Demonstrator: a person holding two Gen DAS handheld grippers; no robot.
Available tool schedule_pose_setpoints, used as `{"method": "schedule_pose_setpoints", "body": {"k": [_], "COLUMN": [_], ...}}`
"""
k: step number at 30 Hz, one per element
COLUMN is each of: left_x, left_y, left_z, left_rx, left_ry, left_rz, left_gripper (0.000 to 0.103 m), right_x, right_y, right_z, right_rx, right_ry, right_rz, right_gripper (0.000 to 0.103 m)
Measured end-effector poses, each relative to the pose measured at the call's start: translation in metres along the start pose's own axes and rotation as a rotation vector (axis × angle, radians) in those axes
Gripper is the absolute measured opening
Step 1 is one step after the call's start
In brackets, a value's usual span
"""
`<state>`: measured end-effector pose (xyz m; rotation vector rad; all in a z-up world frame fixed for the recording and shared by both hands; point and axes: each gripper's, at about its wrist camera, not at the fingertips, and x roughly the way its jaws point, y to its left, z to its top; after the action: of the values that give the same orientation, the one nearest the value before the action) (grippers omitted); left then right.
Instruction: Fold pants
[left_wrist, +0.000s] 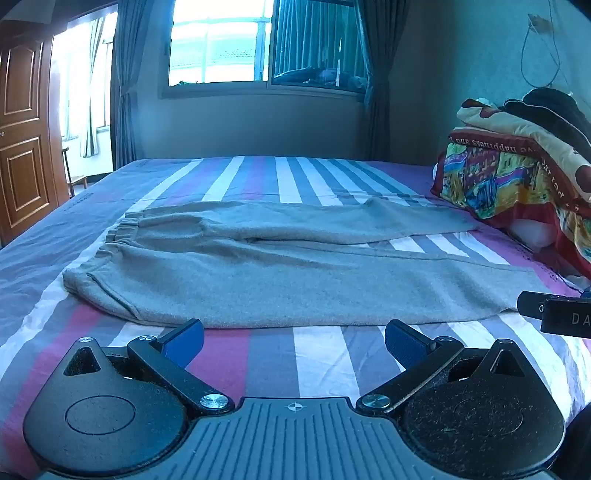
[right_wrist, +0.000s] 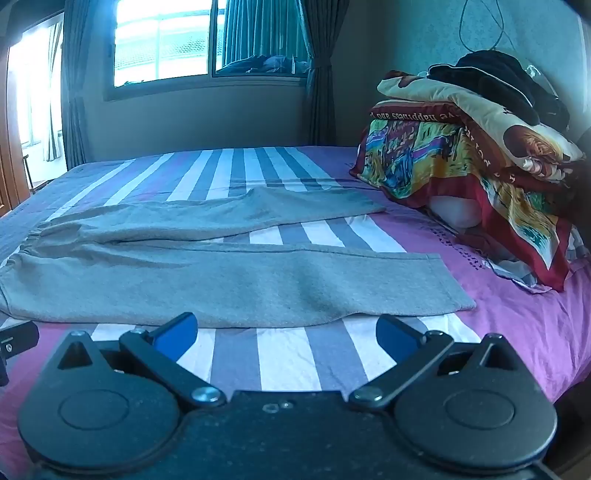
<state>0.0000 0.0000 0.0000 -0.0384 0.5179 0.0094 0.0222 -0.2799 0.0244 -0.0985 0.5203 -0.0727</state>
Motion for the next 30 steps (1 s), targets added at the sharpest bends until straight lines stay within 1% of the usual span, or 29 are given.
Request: {"method": "schedule_pose_setpoints", "body": {"k": [6, 8, 18, 22, 30], "left_x": [-0.0012, -0.0037, -0.0021, -0.0020, -0.0026], "left_y": [-0.0014, 0.0006, 0.0015, 0.0009, 0.0009], "left_z": [0.0002, 0.0047, 0.0005, 0.0006, 0.0010], "left_rx": [0.001, 0.002, 0.005, -0.005, -0.017], "left_ry": [-0.001, -0.003, -0.021, -0.008, -0.010], "left_rz": [0.002, 0.003, 0.005, 0.003, -0.004], "left_gripper": [0.103, 0.103, 0.103, 0.103, 0.103], "right_x": [0.0000, 0.0001, -0.0003, -0.0006, -0.0007], "right_y": [0.0006, 0.0002, 0.0004, 0.0013, 0.0016], "right_z": [0.0002, 0.0003, 0.0007, 0.0011, 0.0015], "right_rx": [-0.001, -0.001, -0.001, 0.000, 0.000], "right_ry": [0.000, 0.000, 0.001, 0.000, 0.001], "right_rz": [0.000, 0.001, 0.004, 0.004, 0.004], "right_gripper": [0.102, 0.102, 0.102, 0.102, 0.102]}}
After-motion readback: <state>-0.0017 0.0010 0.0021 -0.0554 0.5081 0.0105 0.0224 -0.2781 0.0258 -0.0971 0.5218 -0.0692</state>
